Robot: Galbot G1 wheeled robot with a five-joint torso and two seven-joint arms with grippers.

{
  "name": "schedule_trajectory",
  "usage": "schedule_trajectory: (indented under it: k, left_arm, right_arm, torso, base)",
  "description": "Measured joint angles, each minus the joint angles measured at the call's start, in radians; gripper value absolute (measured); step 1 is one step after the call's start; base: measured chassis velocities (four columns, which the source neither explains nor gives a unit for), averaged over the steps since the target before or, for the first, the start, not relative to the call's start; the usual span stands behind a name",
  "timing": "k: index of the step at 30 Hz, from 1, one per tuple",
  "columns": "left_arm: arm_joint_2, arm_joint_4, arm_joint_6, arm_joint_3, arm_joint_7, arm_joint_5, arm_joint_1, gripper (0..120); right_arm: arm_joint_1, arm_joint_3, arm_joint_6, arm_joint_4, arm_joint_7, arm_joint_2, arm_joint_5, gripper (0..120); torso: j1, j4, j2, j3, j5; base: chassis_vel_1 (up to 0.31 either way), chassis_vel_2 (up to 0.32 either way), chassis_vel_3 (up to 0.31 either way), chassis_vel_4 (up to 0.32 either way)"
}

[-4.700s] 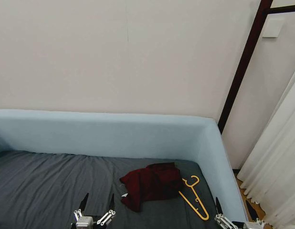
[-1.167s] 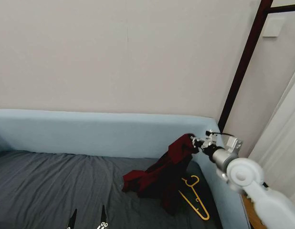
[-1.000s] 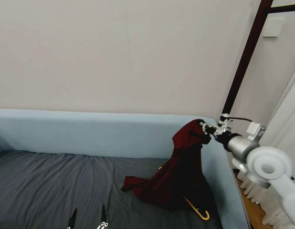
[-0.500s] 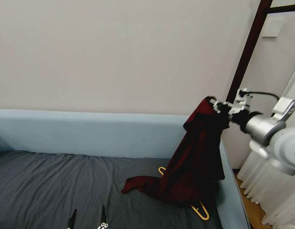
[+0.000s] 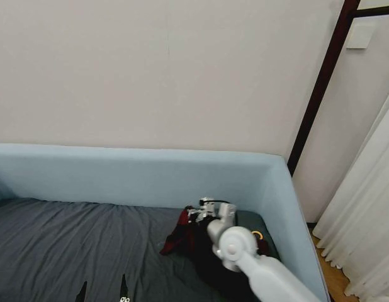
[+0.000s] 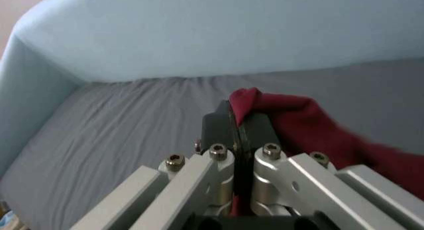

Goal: Pick up the clothes from the sofa and hang them on the clothes hanger.

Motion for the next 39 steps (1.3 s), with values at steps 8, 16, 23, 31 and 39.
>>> schedule_trajectory:
  k: [8, 16, 23, 31, 39]
  left_arm:
    - [-0.009, 0.006, -0.013, -0.024, -0.003, -0.005, 0.011, 100]
    - [-0.014, -0.003, -0.015, -0.02, -0.004, 0.0, 0.026, 100]
    - [-0.018, 0.0, -0.014, -0.013, -0.003, 0.003, 0.034, 100]
    - [-0.025, -0.007, -0.014, -0.005, -0.002, 0.01, 0.036, 100]
    - [-0.013, -0.011, -0.014, -0.011, -0.002, 0.007, 0.037, 100]
  right_arm:
    - [0.073, -0.111, 0.084, -0.231, 0.013, 0.209, -0.051, 0]
    - [0.13, -0.134, 0.128, -0.431, 0.007, 0.282, -0.13, 0]
    - [0.093, -0.257, 0.069, -0.372, -0.049, 0.25, -0.223, 13]
    - [0.072, -0.291, 0.009, -0.321, -0.046, 0.233, -0.294, 45]
    - [0.029, -0.249, -0.029, -0.161, -0.043, 0.102, -0.288, 70]
  torso:
    - [0.0, -0.0003, 0.0, 0.0, 0.0004]
    - [0.0, -0.0007, 0.0, 0.0, 0.0006]
    - [0.0, 0.0, 0.0, 0.0, 0.0009]
    - [0.0, -0.0001, 0.0, 0.0, 0.0009]
    - [0.0, -0.0003, 0.0, 0.0, 0.0011]
  base:
    - [0.0, 0.0, 0.0, 0.0]
    - [0.0, 0.0, 0.0, 0.0]
    - [0.0, 0.0, 0.0, 0.0]
    - [0.0, 0.0, 0.0, 0.0]
    - [0.0, 0.0, 0.0, 0.0]
